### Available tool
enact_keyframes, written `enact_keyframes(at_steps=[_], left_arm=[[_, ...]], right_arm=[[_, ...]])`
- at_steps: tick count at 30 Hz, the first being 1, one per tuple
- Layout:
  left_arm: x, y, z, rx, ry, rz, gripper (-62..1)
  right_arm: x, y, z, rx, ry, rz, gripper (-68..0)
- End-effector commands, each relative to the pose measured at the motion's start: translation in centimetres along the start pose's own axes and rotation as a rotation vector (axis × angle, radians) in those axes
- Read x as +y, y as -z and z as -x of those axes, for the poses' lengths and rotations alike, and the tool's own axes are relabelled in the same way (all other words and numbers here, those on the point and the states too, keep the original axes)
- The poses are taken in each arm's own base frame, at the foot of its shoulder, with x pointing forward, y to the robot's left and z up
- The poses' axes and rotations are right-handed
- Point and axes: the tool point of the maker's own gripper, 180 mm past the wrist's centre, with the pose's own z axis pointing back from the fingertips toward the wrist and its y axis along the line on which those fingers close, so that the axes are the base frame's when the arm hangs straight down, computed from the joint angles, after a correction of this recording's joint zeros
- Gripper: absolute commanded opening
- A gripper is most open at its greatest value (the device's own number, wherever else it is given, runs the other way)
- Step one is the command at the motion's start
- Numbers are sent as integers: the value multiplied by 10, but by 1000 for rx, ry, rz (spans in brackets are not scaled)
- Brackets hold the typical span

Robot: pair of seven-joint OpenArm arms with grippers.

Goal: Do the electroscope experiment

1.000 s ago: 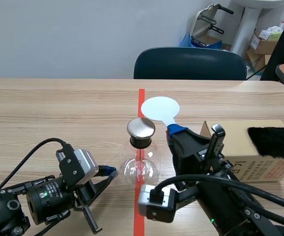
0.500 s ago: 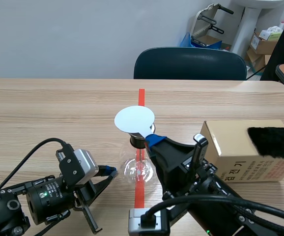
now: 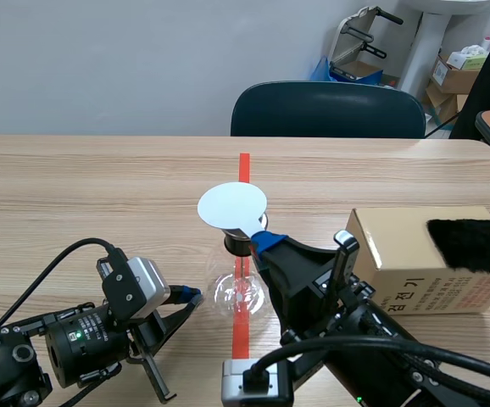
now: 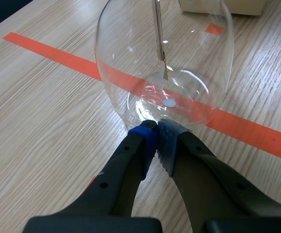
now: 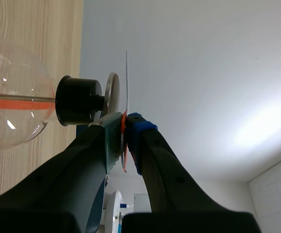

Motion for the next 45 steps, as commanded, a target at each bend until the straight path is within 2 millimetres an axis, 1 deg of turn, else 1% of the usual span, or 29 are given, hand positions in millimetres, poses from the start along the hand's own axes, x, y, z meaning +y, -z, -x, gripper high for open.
enact_keyframes(at_steps=[1, 4, 9, 17, 23, 27, 31, 45], left_arm=[[1, 3, -10, -36, -5, -6, -575], [1, 3, -10, -36, -5, -6, -575], [1, 3, -10, -36, -5, -6, -575], [1, 3, -10, -36, -5, -6, -575], [1, 3, -10, -36, -5, -6, -575], [1, 3, -10, -36, -5, -6, -575], [1, 3, -10, -36, -5, -6, -575], [1, 3, -10, -36, -5, -6, -575]], right_arm=[[-10, 2, 5, 2, -21, 31, -658], [-10, 2, 5, 4, -21, 31, -658], [-10, 1, 18, 75, -19, 32, -658], [-11, -8, 63, 331, -15, 34, -658], [-11, -23, 96, 537, -12, 36, -658], [-11, -34, 112, 643, -10, 37, -658], [-11, -39, 118, 686, -10, 36, -658], [-10, -40, 118, 690, -10, 34, -658]])
